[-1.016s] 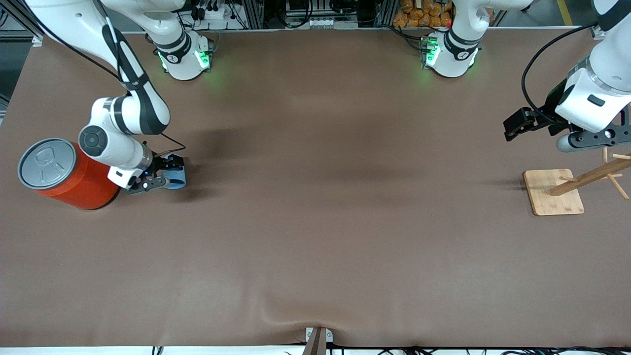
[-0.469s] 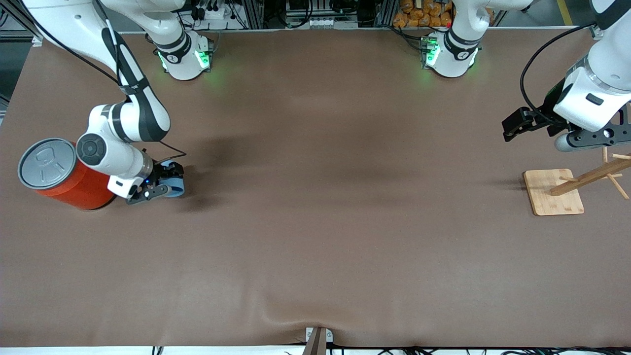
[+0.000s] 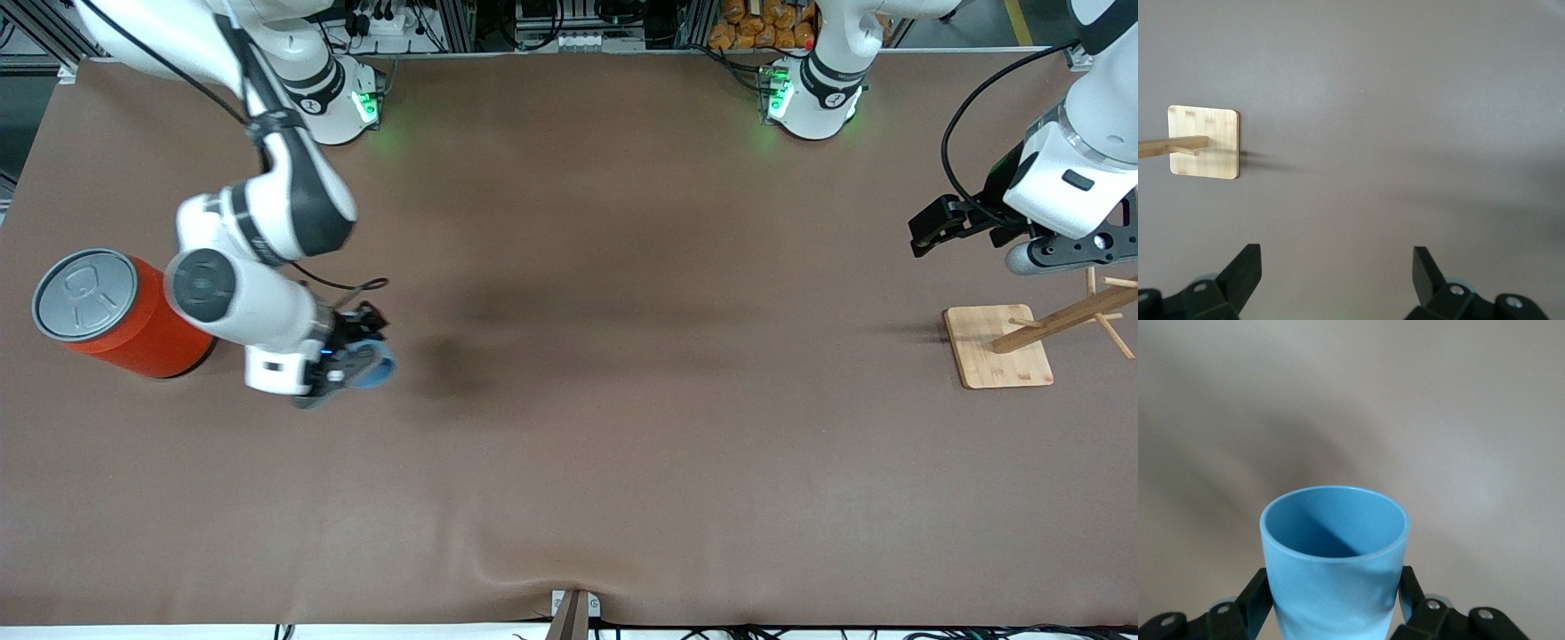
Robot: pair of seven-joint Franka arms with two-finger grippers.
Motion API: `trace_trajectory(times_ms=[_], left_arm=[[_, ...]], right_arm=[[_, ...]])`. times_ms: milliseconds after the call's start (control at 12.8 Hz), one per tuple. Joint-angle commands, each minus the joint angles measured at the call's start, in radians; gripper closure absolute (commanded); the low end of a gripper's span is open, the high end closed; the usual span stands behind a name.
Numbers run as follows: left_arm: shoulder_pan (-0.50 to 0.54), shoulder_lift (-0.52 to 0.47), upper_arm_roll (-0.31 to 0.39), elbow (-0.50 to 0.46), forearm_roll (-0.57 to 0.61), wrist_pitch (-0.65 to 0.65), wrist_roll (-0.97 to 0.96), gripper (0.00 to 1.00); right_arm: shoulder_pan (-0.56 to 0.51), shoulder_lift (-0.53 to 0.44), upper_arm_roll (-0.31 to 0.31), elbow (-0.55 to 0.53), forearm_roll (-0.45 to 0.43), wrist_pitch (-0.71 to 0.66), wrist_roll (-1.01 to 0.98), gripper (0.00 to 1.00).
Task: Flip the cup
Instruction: 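Lift the cup with the right gripper and carry it to mid-table, then hold the cup with the right gripper while the left gripper approaches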
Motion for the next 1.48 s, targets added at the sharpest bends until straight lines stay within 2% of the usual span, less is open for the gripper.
trace_trajectory(times_ms=[0,234,547,781,938,1406], left_arm=[[0.006,-0.005,-0.003,-0.004,0.008,0.011,-0.006,0.0],[0.009,-0.008,0.006,-0.005,0.011,0.011,-0.006,0.0],[0.01,-0.01,0.009,-0.001,0.014,0.017,-0.01,0.0],[0.009,0.001,0.009,-0.01,0.017,0.037,-0.013,0.0],[0.044,-0.001,0.004,-0.01,0.017,0.037,-0.013,0.0],[0.047,-0.001,0.001,-0.008,0.017,0.039,-0.013,0.0]], right_arm=[[0.112,0.166,0.04,0.207,-0.015,0.043,-0.098,1.0],[0.259,0.208,0.04,0.22,-0.13,0.19,-0.163,1.0],[0.48,0.364,0.022,0.339,-0.349,0.218,-0.157,1.0],[0.565,0.409,-0.004,0.338,-0.376,0.238,-0.068,1.0],[0.593,0.43,-0.013,0.338,-0.388,0.238,-0.046,1.0],[0.599,0.459,-0.018,0.333,-0.391,0.235,-0.014,1.0]])
